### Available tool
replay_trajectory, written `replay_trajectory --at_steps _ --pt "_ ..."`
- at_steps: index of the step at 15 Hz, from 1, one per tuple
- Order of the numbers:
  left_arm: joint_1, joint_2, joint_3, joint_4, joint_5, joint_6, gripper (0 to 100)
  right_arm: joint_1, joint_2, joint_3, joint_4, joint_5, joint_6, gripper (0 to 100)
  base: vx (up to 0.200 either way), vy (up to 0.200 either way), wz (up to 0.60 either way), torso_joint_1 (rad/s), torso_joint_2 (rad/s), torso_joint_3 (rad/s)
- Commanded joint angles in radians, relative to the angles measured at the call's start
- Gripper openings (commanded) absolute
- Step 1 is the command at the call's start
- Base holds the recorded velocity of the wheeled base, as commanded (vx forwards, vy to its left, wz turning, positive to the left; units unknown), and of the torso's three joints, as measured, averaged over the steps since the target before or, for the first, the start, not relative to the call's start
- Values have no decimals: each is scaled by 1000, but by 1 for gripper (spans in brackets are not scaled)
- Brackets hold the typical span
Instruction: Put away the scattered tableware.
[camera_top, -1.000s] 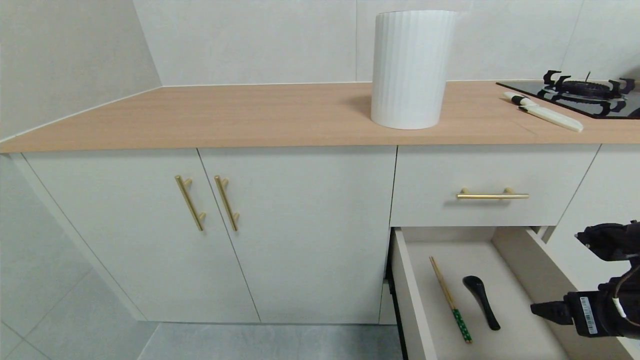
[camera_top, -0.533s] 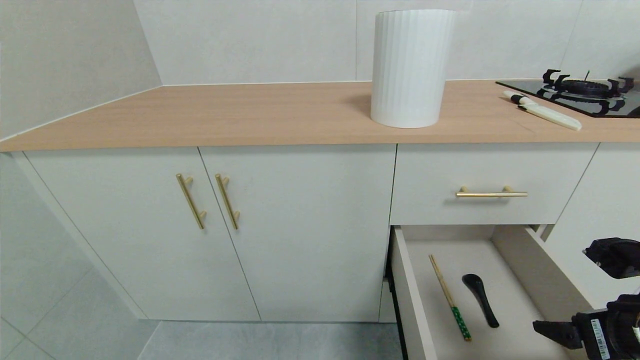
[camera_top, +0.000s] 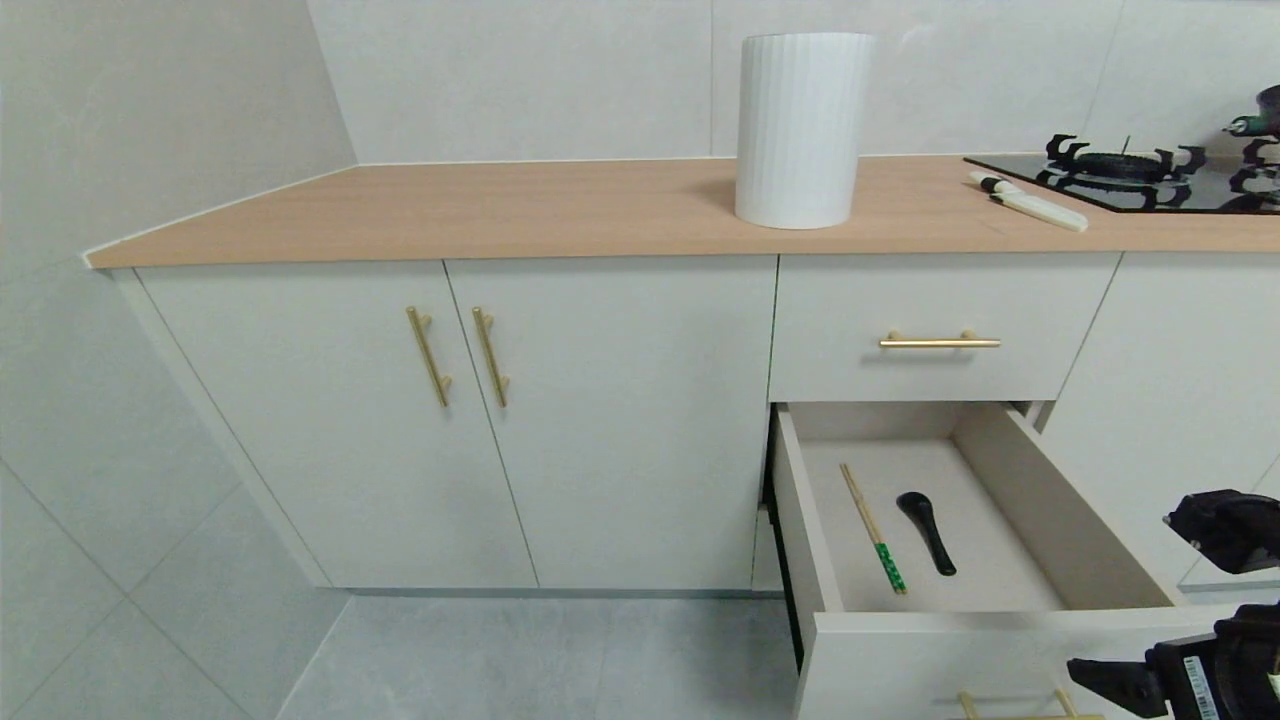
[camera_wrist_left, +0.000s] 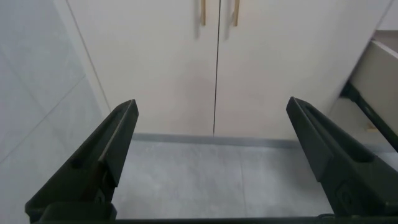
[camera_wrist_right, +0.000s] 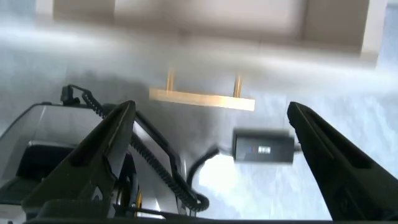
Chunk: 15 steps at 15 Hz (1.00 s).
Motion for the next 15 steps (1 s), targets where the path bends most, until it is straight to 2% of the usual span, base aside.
replay_trajectory --at_steps 1,10,15 --pt "0 0 0 1 1 0 100 7 13 2 9 0 1 100 0 0 0 0 0 0" --pt "0 0 0 1 1 -2 100 20 191 2 18 37 11 100 0 0 0 0 0 0" --pt "0 0 0 -1 1 -2 100 11 318 -2 -128 35 11 100 0 0 0 0 0 0"
